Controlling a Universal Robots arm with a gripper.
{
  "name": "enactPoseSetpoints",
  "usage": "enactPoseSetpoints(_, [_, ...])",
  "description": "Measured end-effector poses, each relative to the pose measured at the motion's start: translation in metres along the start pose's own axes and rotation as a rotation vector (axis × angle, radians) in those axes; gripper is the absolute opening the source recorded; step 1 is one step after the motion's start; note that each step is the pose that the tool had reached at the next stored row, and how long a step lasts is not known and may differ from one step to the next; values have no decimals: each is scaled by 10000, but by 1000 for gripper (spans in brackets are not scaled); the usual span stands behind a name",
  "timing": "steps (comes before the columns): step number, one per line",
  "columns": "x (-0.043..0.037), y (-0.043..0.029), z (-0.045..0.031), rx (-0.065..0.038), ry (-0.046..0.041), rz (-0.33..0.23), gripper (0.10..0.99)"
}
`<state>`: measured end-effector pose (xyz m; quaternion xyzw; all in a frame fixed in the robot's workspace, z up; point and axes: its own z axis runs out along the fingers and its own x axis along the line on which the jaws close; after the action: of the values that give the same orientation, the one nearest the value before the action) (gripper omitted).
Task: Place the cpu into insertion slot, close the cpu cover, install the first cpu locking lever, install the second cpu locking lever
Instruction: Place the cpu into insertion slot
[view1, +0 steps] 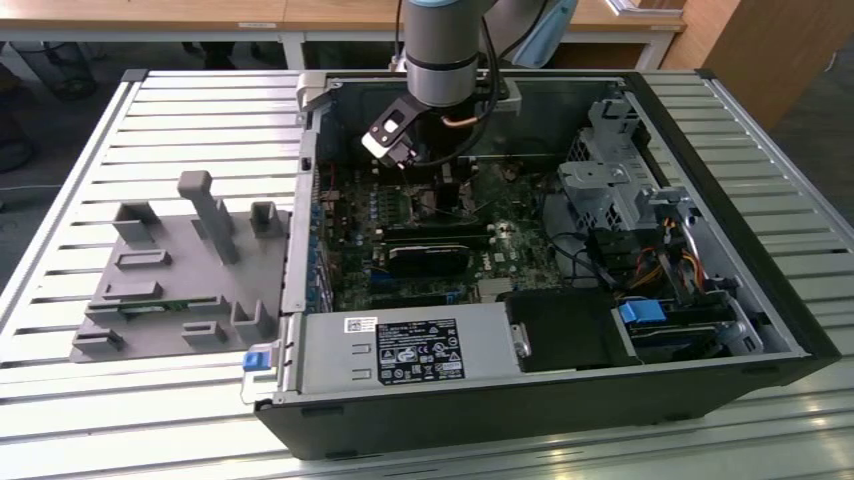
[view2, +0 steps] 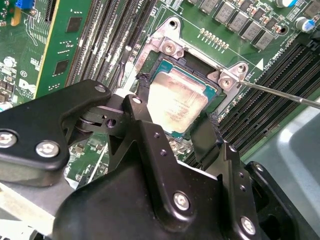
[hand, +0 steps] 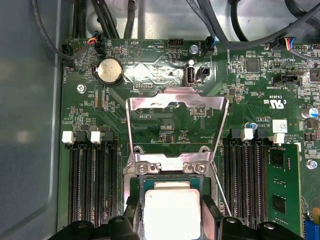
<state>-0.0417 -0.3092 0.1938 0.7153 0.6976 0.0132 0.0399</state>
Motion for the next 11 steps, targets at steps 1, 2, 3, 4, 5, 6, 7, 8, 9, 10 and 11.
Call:
enactPoseSetpoints(1, [0, 0, 0, 0, 0, 0, 604])
enactPoseSetpoints(2, [0, 0, -2, 1, -1, 0, 604])
enactPoseSetpoints(3, [0, 1, -10, 0, 1, 0, 604])
enactPoseSetpoints(4, [-1, 2, -23, -1, 1, 0, 604])
enactPoseSetpoints(5, [-1, 3, -39, -1, 2, 1, 604])
enactPoseSetpoints(6, [-2, 4, -56, -2, 2, 0, 604])
enactPoseSetpoints(7, [-2, 5, -69, -1, 3, 0, 604])
enactPoseSetpoints(8, [-3, 6, -79, 0, 0, 0, 604])
enactPoseSetpoints(9, [-3, 7, -86, 2, 1, -1, 604])
enactPoseSetpoints(10, [-4, 8, -91, 2, 1, 0, 604])
enactPoseSetpoints(11, [-6, 9, -92, 5, 4, -2, 604])
